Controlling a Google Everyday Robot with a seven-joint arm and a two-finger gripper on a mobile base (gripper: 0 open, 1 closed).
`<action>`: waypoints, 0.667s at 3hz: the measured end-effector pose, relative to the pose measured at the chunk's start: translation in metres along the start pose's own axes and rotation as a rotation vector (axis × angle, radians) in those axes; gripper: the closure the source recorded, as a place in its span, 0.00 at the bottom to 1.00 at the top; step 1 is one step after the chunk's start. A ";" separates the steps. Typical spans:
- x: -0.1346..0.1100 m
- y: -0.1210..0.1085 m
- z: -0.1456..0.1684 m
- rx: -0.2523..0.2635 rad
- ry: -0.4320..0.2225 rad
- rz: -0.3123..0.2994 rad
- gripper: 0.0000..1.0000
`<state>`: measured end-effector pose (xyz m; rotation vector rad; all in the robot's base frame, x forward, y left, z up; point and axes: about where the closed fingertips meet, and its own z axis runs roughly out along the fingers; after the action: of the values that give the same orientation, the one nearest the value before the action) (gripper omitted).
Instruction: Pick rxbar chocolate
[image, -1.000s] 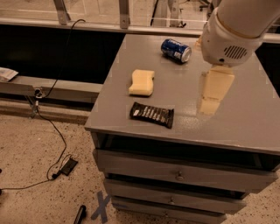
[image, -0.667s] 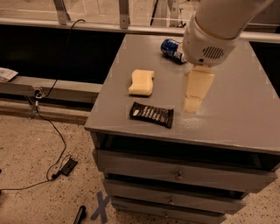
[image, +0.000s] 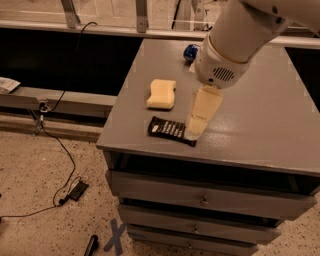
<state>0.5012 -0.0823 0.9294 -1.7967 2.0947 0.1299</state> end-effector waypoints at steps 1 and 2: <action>0.003 -0.001 0.020 -0.002 -0.045 0.044 0.00; 0.008 0.003 0.045 -0.016 -0.043 0.075 0.00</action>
Offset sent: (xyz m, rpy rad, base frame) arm 0.0074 0.0088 -0.0798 0.0663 0.0650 -0.0899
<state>0.5070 -0.0754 0.8843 -1.7099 2.1374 0.2042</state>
